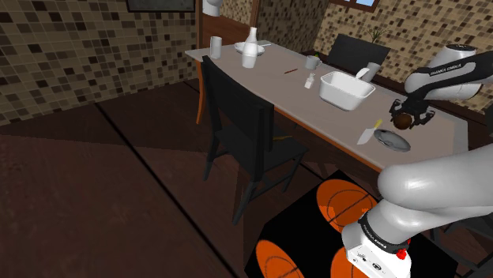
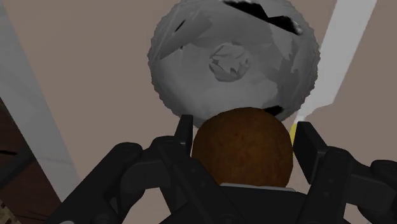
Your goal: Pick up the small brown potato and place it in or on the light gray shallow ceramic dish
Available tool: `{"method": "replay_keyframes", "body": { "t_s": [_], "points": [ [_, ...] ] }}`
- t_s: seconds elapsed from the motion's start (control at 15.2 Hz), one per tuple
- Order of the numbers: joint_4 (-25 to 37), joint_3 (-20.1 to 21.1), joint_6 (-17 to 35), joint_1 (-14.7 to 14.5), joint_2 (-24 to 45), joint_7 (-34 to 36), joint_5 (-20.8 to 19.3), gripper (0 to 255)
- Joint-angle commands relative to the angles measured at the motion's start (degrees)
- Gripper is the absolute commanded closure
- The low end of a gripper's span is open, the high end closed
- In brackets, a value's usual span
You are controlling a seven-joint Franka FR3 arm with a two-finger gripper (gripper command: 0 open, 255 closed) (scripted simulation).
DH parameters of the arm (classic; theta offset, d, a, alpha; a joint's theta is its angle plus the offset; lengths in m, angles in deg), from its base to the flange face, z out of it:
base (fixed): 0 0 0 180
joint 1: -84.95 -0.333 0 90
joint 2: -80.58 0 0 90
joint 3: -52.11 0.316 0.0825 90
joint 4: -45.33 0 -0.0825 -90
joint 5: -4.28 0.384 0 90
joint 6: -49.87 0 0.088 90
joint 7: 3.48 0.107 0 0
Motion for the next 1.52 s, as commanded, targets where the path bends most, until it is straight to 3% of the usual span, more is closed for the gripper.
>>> {"method": "replay_keyframes", "body": {
  "t_s": [0.0,0.79,1.32,1.39,1.45],
  "points": [
    [-1.04,-1.29,0.89,0.83,-0.55,-1.58,-0.59,255],
    [-5.18,-2.89,12.05,1.36,6.61,0.33,-2.3,255],
    [-5.18,-2.86,12.05,1.39,6.61,0.32,-2.28,255],
    [-5.1,-2.85,12.01,1.34,6.65,0.31,-2.23,0],
    [-5.17,-2.77,11.99,1.35,6.58,0.43,-2.28,0]
  ]
}}
